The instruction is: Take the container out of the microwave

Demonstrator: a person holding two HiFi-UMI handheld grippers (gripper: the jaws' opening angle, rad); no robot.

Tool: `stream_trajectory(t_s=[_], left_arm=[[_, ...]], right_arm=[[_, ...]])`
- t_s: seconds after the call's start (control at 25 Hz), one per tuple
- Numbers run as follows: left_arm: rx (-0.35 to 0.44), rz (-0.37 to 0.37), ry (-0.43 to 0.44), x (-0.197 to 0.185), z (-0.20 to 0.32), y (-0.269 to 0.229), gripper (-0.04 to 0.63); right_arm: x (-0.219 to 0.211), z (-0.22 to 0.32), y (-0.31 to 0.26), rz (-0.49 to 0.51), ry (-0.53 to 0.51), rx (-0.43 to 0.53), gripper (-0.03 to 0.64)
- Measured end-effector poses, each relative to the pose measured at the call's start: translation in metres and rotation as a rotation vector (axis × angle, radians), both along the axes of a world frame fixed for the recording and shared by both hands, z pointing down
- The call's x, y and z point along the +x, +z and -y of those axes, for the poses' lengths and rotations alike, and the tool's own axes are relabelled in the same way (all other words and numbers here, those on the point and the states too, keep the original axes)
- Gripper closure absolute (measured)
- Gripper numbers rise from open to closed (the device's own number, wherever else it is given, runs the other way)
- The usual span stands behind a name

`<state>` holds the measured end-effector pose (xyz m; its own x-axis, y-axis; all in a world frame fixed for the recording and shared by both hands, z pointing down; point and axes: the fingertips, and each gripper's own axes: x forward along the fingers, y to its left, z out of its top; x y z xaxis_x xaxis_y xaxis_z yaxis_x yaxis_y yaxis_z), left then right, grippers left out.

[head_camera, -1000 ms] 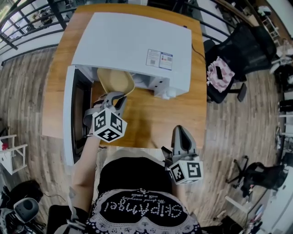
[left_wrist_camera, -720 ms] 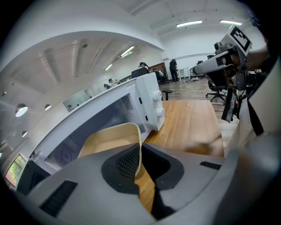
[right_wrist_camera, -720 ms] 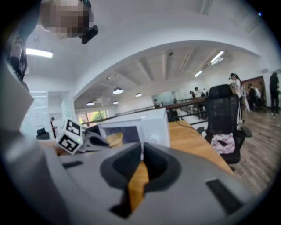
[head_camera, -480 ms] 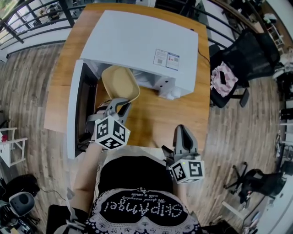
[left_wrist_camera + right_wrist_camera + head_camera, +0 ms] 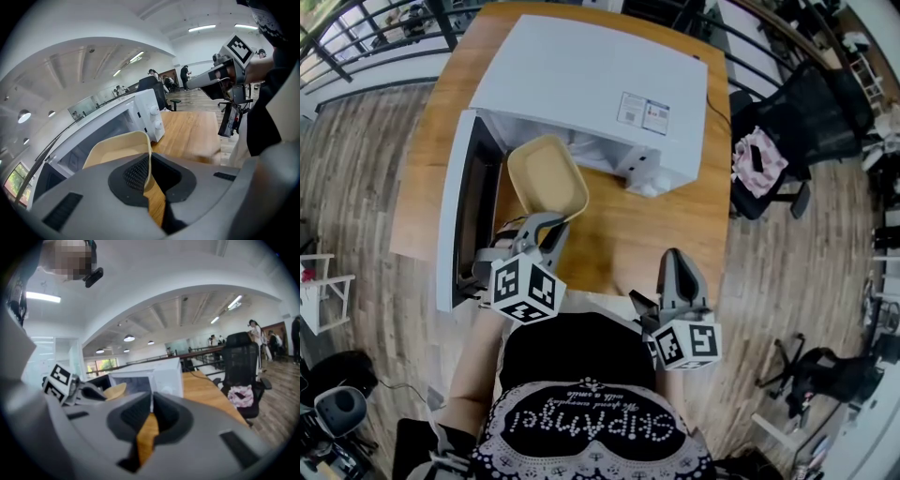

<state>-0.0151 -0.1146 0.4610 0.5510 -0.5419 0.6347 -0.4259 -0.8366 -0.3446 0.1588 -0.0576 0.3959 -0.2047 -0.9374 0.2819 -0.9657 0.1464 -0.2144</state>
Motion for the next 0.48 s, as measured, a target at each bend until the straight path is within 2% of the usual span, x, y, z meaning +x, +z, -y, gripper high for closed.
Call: stream_trajectory(t_s=[0.48], left_arm=[[0.005,-0.028,0.014,-0.009,-0.048,-0.029,0.555]], right_arm=[[0.004,-0.006,-0.013,-0.006,0.001,0.03,0.577]])
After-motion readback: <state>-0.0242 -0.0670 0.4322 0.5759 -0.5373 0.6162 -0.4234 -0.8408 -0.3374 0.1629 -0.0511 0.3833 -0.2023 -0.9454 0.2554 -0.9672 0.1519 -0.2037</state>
